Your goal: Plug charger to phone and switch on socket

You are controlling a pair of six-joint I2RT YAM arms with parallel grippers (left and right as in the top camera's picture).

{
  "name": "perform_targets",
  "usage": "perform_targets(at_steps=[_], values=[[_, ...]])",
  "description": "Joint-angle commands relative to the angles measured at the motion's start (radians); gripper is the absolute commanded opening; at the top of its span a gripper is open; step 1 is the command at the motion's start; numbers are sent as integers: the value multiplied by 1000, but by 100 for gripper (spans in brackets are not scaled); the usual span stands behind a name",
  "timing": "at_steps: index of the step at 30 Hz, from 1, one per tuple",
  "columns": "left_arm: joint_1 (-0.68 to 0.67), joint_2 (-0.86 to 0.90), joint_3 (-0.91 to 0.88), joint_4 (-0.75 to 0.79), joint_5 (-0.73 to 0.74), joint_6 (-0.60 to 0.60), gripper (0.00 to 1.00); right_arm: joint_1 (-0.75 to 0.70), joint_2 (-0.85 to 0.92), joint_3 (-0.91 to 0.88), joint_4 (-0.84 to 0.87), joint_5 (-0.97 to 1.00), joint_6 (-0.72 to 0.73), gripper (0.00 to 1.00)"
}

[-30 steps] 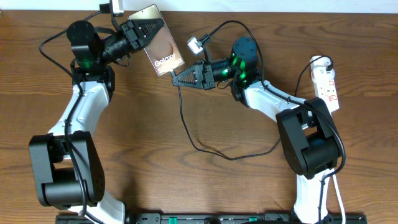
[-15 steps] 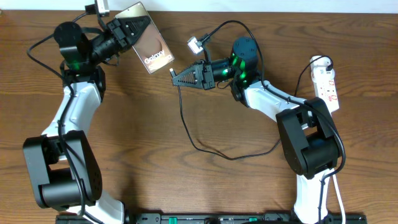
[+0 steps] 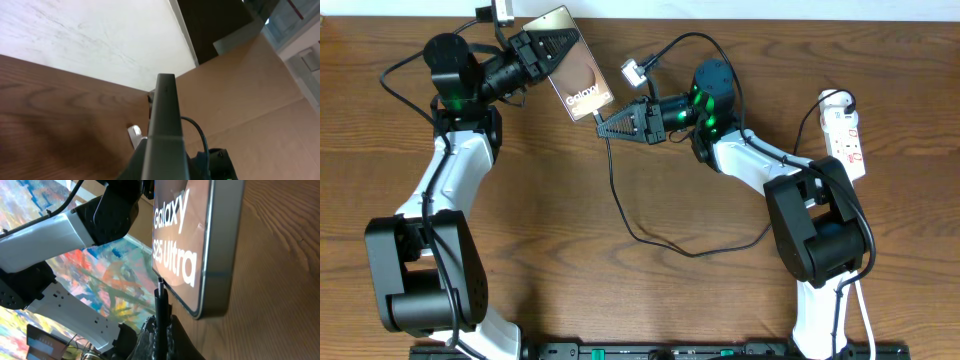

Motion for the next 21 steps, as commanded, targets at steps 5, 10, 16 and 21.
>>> perform_targets(at_steps=[5, 10, 16, 21], values=[[13, 1, 13, 13, -39, -18, 7, -3, 2, 6, 3, 2, -6, 1], [13, 1, 13, 13, -38, -33, 7, -3, 2, 6, 3, 2, -6, 1], [11, 1, 13, 13, -3, -54, 8, -3, 2, 6, 3, 2, -6, 1], [11, 1, 13, 13, 12, -54, 7, -3, 2, 6, 3, 2, -6, 1]])
